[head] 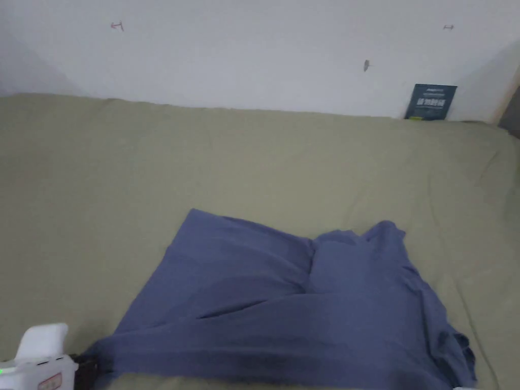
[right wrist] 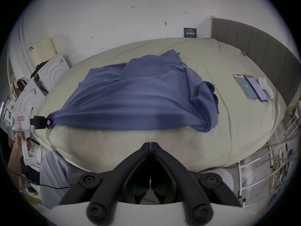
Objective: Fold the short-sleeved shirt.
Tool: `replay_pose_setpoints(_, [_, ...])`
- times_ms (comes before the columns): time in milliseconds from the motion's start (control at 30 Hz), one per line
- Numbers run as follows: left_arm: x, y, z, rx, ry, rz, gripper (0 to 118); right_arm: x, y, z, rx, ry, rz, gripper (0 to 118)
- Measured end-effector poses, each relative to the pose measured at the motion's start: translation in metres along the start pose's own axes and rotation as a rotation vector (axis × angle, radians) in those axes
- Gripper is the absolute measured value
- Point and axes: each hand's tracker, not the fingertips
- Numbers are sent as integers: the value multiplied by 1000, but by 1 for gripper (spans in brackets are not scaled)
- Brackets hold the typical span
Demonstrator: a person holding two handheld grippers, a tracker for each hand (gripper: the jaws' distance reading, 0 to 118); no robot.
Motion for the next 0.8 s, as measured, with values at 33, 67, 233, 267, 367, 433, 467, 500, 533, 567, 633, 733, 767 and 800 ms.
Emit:
replay_pose_setpoints(33, [4,1,4,-10,8,-1,0,4,1,-1,1,0,-11,0])
replay_pose_setpoints(67, [-7,4,-10,-12,6,-1,0,7,2,-2,-1,-3,-21,0])
replay_pose_setpoints(233, [-7,6,-11,-18,18,23,0,19,12,-6,10,-25,-13,0])
replay_pose_setpoints(267, [-5,5,-12,-28,18,20,0,24,16,-9,14,-28,-10,0])
replay_pose_setpoints(367, [-6,4,-21,-49,23,17,0,34,34,-20,24,-47,11,0])
replay_pose_setpoints(433, [-7,5,-23,-54,25,32,0,41,52,-29,29,-70,42,0])
replay_pose_setpoints(467, [-5,5,-21,-50,29,33,0,45,64,-35,28,-73,47,0])
replay_pose_setpoints(500, [-5,6,-21,-51,29,39,0,49,76,-42,26,-71,51,0])
replay_pose_setpoints(533, [-6,6,-22,-52,27,47,0,55,89,-52,34,-71,61,0])
replay_pose_setpoints(567, [-7,7,-23,-61,21,53,0,59,103,-60,41,-80,74,0])
replay_pose_setpoints(633, [-8,10,-25,-70,20,46,0,63,133,-80,0,-111,131,33])
replay_pose_setpoints(733, [-8,12,-28,-82,19,44,0,64,171,-116,-85,-85,175,116])
replay_pose_setpoints(767, [-8,13,-29,-87,18,42,0,69,182,-124,-53,-76,164,116])
replay_pose_setpoints(800, [-8,14,-30,-88,19,40,0,76,189,-147,-93,-68,149,116])
